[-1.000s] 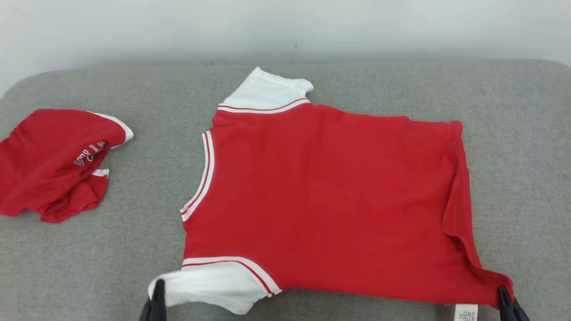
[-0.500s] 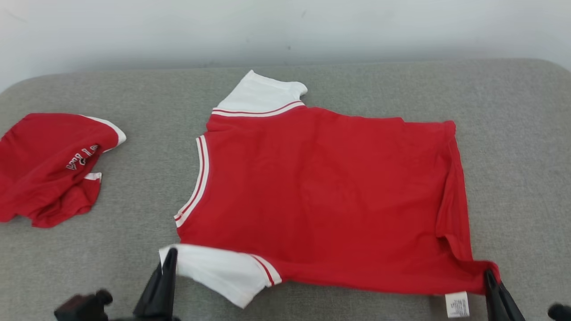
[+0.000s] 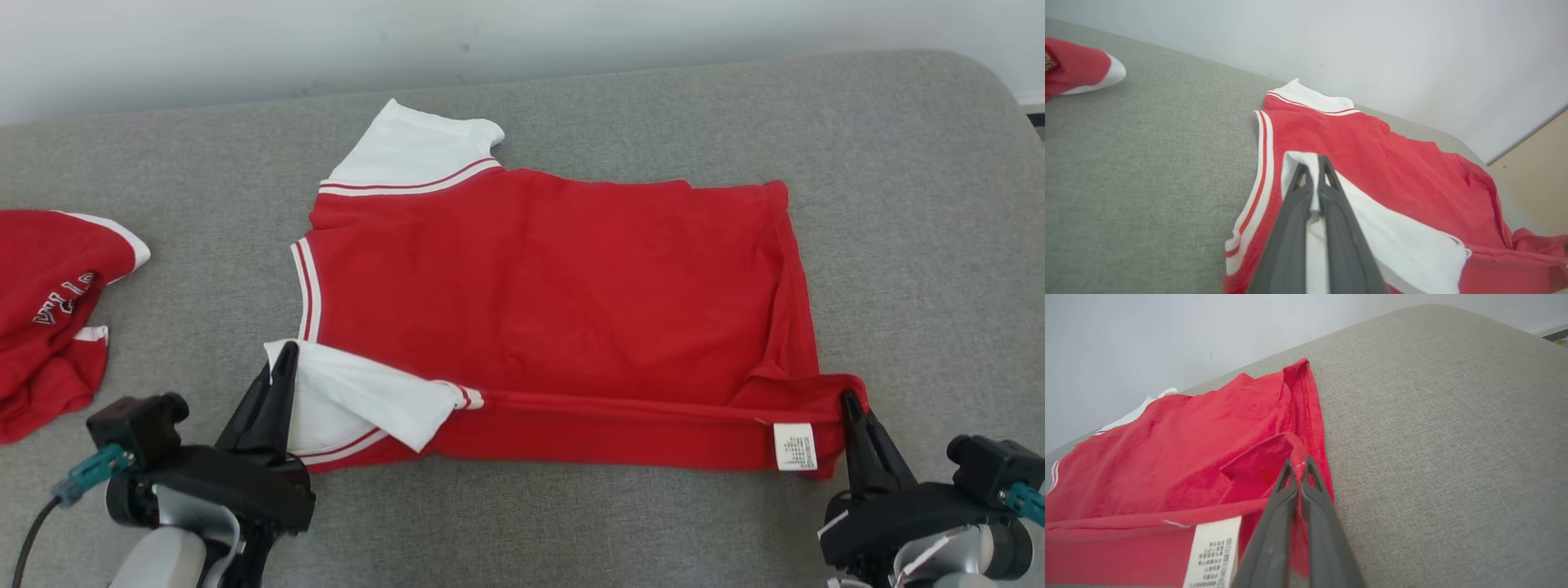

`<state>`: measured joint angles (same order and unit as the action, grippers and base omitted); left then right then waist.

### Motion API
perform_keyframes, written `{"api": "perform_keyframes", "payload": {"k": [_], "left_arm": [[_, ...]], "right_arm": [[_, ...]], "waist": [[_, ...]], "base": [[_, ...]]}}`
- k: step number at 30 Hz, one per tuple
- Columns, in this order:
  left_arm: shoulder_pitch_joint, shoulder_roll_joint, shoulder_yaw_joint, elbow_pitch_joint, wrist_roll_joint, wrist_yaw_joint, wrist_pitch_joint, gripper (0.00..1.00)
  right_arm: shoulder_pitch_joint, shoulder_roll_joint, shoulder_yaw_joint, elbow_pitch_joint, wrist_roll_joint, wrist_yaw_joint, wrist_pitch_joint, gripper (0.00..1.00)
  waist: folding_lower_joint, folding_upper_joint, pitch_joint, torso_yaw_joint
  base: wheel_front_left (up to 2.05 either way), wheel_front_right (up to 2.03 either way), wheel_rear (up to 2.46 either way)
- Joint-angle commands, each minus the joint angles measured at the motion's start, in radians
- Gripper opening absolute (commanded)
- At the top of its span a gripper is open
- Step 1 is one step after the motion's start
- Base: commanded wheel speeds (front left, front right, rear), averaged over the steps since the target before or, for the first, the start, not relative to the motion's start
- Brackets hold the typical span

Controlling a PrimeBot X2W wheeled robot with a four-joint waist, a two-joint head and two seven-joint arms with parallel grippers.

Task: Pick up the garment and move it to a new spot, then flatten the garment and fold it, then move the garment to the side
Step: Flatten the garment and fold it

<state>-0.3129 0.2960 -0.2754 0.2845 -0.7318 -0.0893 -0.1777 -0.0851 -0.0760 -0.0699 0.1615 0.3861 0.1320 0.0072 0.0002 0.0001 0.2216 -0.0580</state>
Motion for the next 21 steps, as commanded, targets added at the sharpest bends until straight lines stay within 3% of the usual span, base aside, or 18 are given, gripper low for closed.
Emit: {"api": "perform_keyframes", "payload": {"k": [1,9,10,11,16,21], "left_arm": [[-0.032,-0.003,-0.004,0.035,0.005,-0.007,-0.008,0.00],[-0.140,-0.019,-0.054,0.216,0.022,-0.032,-0.038,0.00],[-0.151,-0.021,-0.062,0.233,0.028,-0.034,-0.044,0.53],[-0.160,-0.029,-0.071,0.254,0.029,-0.033,-0.050,1.00],[-0.172,-0.043,-0.075,0.309,0.038,-0.040,-0.081,1.00],[-0.077,-0.035,-0.071,0.267,0.089,-0.040,-0.088,1.00]], "right_arm": [[-0.026,-0.002,-0.004,0.024,-0.003,-0.002,-0.010,0.00],[-0.116,0.004,0.003,0.130,-0.009,-0.002,-0.042,0.00],[-0.125,0.003,0.004,0.142,-0.011,-0.002,-0.050,0.35],[-0.131,0.000,0.005,0.157,-0.013,-0.002,-0.059,1.00],[-0.134,-0.019,0.012,0.200,-0.010,-0.002,-0.103,1.00],[-0.047,-0.053,0.030,0.183,-0.027,-0.002,-0.151,1.00]], "waist": [[-0.0002,-0.0001,0.002,-0.004],[-0.0002,-0.0001,-0.011,-0.001],[-0.0002,-0.0001,-0.014,0.000],[-0.0002,-0.0001,-0.019,0.004],[-0.0002,-0.0001,-0.045,0.019],[-0.0002,-0.0001,-0.080,0.039]], "base": [[0.00,0.00,0.00],[0.00,0.00,0.00],[0.00,0.00,0.00],[0.00,0.00,0.00],[0.00,0.00,0.00],[0.00,0.00,0.00]]}}
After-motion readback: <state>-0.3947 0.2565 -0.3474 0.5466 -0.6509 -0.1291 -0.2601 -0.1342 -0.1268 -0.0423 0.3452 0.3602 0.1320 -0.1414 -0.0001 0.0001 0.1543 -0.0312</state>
